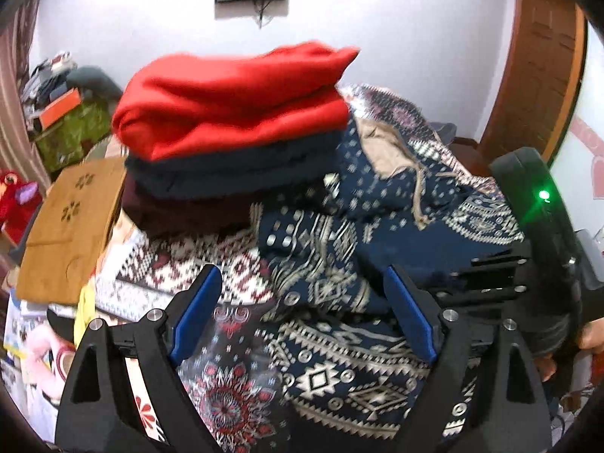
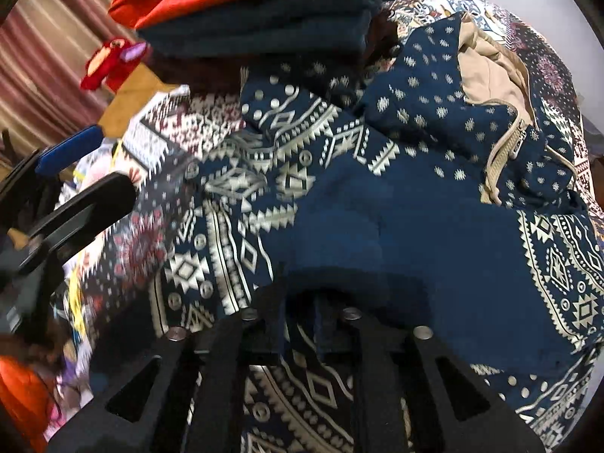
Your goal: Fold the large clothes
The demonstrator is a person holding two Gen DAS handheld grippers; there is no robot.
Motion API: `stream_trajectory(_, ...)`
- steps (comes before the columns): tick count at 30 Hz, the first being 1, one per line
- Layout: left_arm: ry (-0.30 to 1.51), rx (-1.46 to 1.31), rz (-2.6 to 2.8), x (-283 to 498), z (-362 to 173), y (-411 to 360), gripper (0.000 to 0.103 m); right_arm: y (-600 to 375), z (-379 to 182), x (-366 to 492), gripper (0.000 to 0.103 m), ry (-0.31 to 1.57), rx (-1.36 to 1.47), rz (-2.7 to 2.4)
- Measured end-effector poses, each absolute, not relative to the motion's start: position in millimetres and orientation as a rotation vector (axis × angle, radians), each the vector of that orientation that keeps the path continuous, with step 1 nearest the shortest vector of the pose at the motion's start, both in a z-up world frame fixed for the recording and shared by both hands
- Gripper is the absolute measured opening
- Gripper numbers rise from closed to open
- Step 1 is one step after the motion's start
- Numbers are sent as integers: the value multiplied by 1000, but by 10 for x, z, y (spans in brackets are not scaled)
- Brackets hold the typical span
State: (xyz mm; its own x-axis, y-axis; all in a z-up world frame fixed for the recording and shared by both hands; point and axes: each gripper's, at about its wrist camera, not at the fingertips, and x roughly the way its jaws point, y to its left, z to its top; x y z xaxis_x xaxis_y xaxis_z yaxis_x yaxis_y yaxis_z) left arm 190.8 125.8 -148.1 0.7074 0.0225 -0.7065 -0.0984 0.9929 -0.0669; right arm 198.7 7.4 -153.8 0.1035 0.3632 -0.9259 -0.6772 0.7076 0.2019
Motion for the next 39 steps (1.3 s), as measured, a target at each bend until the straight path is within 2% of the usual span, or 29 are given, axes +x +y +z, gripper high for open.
stream_trajectory(1, 802, -110, 69, 1916, -1534, 1274, 88, 12, -1503, 1973, 23, 1239, -310, 784)
stream_trajectory(3, 830, -117, 70, 1936, -1607, 1270, 88, -116, -1413, 1965, 38, 1213, -306, 784)
stream_trajectory(6, 852, -123, 60, 1997, -1675, 1212, 88, -404, -1229, 1999, 49, 1157, -270, 741)
stream_trajectory(17, 897, 58, -67, 2302, -1799, 481, 88, -1648, -895, 2453, 50, 1018, -105, 398)
stream_trajectory(25, 992, 332, -77, 2430, -2300, -10, 88, -2223, -1236, 2722, 50, 1081, -23, 243)
stream_trajectory(29, 964, 377, -38, 2512, -2327, -26, 86, -2271, -1562, 2753, 50, 1164, -12, 246)
stream_trajectory(35, 931, 262, -49, 2701, -2146, 91, 44, -2233, -1718, 2708, 53, 1142, -35, 246)
stream_trajectory(37, 915, 198, -49, 2770, -2041, 181, 18, -2259, -1725, 2714, 54, 1145, -21, 248)
stream_trajectory(39, 895, 127, -47, 2801, -1919, 298, 12, -2280, -1729, 2720, 54, 1146, -14, 250)
